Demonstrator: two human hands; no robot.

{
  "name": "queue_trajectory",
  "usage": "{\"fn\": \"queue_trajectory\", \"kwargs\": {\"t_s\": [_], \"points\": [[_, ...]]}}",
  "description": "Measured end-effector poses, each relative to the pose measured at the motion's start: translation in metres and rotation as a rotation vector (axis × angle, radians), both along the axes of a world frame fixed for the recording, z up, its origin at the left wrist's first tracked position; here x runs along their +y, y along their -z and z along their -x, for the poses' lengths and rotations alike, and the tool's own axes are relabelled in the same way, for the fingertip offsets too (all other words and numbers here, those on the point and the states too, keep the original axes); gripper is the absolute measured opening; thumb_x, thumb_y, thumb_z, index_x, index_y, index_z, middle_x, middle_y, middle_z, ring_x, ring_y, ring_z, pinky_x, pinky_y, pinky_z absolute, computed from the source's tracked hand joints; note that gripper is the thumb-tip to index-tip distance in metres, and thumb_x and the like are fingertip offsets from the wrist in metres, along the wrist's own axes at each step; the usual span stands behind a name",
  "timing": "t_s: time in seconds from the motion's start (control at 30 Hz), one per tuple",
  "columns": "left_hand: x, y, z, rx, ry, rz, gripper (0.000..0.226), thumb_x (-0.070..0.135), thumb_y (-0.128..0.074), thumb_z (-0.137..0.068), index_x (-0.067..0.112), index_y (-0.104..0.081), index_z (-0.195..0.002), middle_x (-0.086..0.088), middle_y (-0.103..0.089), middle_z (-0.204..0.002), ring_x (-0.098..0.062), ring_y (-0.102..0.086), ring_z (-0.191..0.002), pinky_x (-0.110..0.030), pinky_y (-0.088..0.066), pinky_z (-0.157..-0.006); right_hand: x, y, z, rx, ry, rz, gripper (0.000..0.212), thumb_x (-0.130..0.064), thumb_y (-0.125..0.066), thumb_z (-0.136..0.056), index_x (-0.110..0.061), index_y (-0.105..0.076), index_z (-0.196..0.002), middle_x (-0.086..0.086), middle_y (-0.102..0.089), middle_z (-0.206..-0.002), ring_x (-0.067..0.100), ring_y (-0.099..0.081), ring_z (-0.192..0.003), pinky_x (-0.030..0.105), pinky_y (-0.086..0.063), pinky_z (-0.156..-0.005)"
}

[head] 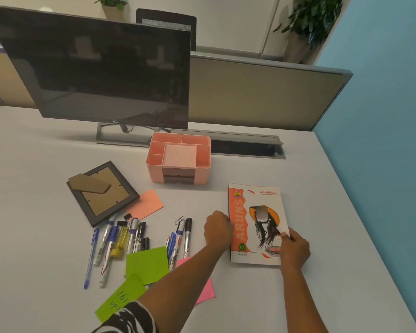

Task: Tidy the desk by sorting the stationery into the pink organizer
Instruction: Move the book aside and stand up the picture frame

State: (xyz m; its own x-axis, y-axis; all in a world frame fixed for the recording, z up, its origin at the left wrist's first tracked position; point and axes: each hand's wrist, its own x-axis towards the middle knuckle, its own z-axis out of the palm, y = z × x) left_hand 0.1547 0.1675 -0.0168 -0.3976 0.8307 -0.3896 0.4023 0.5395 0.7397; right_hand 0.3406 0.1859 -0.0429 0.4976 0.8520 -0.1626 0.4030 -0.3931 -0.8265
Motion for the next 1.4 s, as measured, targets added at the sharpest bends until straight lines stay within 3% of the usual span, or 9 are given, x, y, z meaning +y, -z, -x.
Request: {"fn": "queue_trajectory", "kwargs": {"t_s": [0.07, 0.3, 0.7, 0.87, 1.0, 1.1, 1.3, 1.4], "points": [[0.007, 0.001, -0.001, 0.003, -0.017, 0.016, 0.024, 0.028, -0.064, -0.09, 0.008, -0.07, -0.101, -0.006, -0.072, -0.101, -0.021, -0.069, -0.085, -0.023, -0.046, -0.065, 0.008, 0.0, 0.002, 0.012, 0.002, 0.003, 0.025, -0.007, -0.058, -0.091, 0.001, -0.065, -0.114, 0.02, -0.067, -0.11, 0.037, -0.066, -0.093, 0.041, -0.055, -0.079], [0.029, 0.001, -0.011, 0.105, 0.043, 0.063, 0.015, 0.023, -0.062, -0.09, 0.01, -0.066, -0.096, -0.005, -0.07, -0.097, -0.022, -0.067, -0.083, -0.025, -0.045, -0.062, 0.028, -0.002, -0.007, 0.013, 0.042, 0.011, 0.027, -0.002, -0.056, -0.091, 0.004, -0.062, -0.117, 0.021, -0.065, -0.115, 0.039, -0.065, -0.095, 0.041, -0.053, -0.08], [0.033, 0.005, -0.02, 0.128, 0.045, 0.081, 0.015, 0.027, -0.061, -0.091, 0.013, -0.064, -0.097, -0.003, -0.069, -0.099, -0.02, -0.067, -0.083, -0.026, -0.049, -0.067, 0.037, 0.022, -0.013, -0.293, 0.032, 0.059, 0.029, -0.004, -0.06, -0.088, 0.001, -0.063, -0.116, 0.023, -0.065, -0.112, 0.042, -0.062, -0.094, 0.046, -0.054, -0.084], [0.029, 0.004, -0.018, 0.098, 0.057, 0.064, 0.022, 0.031, -0.065, -0.089, 0.011, -0.065, -0.099, -0.004, -0.069, -0.1, -0.021, -0.068, -0.085, -0.028, -0.05, -0.071, 0.034, 0.017, -0.01, -0.391, 0.039, 0.074, 0.031, -0.008, -0.056, -0.091, 0.002, -0.06, -0.12, 0.027, -0.058, -0.117, 0.045, -0.05, -0.104, 0.051, -0.048, -0.082], [0.019, 0.001, -0.008, 0.084, 0.07, -0.01, 0.024, 0.029, -0.061, -0.092, 0.008, -0.069, -0.1, -0.005, -0.071, -0.097, -0.014, -0.061, -0.072, -0.024, -0.05, -0.07, 0.022, 0.008, 0.005, -0.414, 0.045, -0.023, 0.032, -0.008, -0.054, -0.092, -0.003, -0.058, -0.124, 0.025, -0.053, -0.123, 0.042, -0.043, -0.112, 0.051, -0.043, -0.086], [0.006, -0.002, 0.004, 0.111, 0.077, -0.096, 0.025, 0.026, -0.061, -0.092, 0.009, -0.069, -0.109, -0.006, -0.072, -0.104, -0.017, -0.066, -0.084, -0.028, -0.052, -0.08, 0.007, 0.003, 0.031, -0.45, -0.008, -0.146, 0.026, -0.008, -0.058, -0.089, -0.005, -0.063, -0.115, 0.022, -0.056, -0.12, 0.038, -0.044, -0.11, 0.05, -0.042, -0.086], [-0.027, -0.008, 0.035, 0.333, 0.156, -0.178, 0.036, 0.037, -0.054, -0.094, 0.016, -0.062, -0.122, -0.006, -0.065, -0.12, -0.026, -0.06, -0.109, -0.039, -0.047, -0.093, -0.027, 0.001, 0.107, -0.558, -0.33, -0.241, 0.036, -0.007, -0.065, -0.082, -0.016, -0.063, -0.117, 0.011, -0.057, -0.124, 0.033, -0.043, -0.116, 0.051, -0.04, -0.089], [-0.043, -0.009, 0.06, 0.559, 0.191, -0.221, 0.034, 0.038, -0.058, -0.091, 0.017, -0.065, -0.116, -0.005, -0.068, -0.116, -0.028, -0.061, -0.106, -0.041, -0.045, -0.089, -0.04, 0.001, 0.141, -0.57, -0.453, -0.245, 0.034, -0.013, -0.063, -0.084, -0.019, -0.063, -0.117, 0.007, -0.057, -0.126, 0.031, -0.043, -0.119, 0.047, -0.04, -0.09]]}}
